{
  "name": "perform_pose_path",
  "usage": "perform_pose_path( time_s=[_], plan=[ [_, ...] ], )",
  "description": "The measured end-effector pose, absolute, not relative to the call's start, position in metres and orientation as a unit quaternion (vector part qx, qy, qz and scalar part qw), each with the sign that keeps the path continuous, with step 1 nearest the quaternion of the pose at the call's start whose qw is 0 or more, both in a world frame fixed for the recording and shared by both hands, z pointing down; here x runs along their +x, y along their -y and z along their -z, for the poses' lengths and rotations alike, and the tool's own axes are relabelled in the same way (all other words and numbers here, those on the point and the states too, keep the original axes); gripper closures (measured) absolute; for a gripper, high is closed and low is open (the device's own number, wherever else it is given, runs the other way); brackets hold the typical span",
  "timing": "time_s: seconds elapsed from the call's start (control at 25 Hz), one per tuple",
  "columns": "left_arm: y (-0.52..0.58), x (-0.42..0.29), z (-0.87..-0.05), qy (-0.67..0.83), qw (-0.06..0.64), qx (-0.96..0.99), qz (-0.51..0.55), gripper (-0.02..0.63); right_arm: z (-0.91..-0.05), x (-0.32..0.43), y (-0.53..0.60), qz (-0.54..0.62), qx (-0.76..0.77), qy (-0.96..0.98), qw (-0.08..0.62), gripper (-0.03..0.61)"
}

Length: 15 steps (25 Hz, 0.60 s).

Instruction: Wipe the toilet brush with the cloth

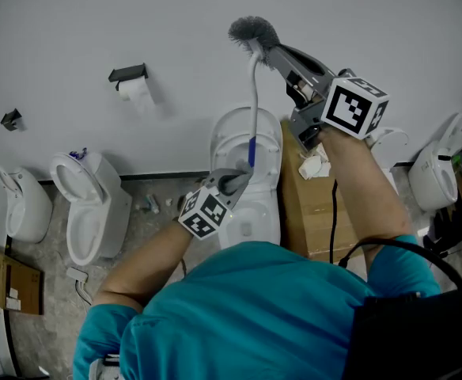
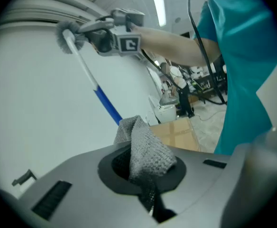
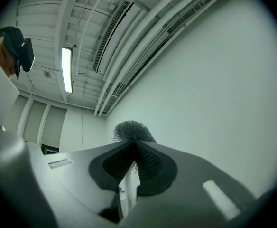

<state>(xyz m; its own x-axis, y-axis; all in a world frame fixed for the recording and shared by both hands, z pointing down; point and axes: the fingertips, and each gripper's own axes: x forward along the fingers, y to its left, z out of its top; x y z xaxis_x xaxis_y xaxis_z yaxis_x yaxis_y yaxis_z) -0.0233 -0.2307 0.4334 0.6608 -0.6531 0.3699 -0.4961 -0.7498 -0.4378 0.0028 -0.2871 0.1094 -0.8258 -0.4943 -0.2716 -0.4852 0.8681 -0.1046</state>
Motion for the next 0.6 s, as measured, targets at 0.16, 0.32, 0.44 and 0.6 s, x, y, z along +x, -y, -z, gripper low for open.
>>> perform_pose_path(
  time_s=[0.16, 0.32, 0.44, 0.6],
  plan=[
    [0.246, -0.055, -0.369, -0.342, 0.078, -0.926, 0.14, 0.601, -0.123, 0.002, 0.295, 0.034, -0.249, -0.958, 0.134, 0.565],
    [0.279, -0.077, -0.277, -0.337, 0.03, -0.941, 0.024, 0.601, -0.137, -0.003, 0.298, 0.054, -0.219, -0.967, 0.118, 0.565],
    [0.294, -0.076, -0.217, -0.305, 0.007, -0.951, -0.055, 0.601, -0.147, -0.007, 0.3, 0.066, -0.205, -0.97, 0.11, 0.565],
    [0.293, -0.066, -0.184, -0.268, -0.007, -0.958, -0.101, 0.601, -0.154, -0.012, 0.297, 0.071, -0.194, -0.973, 0.103, 0.565]
  ],
)
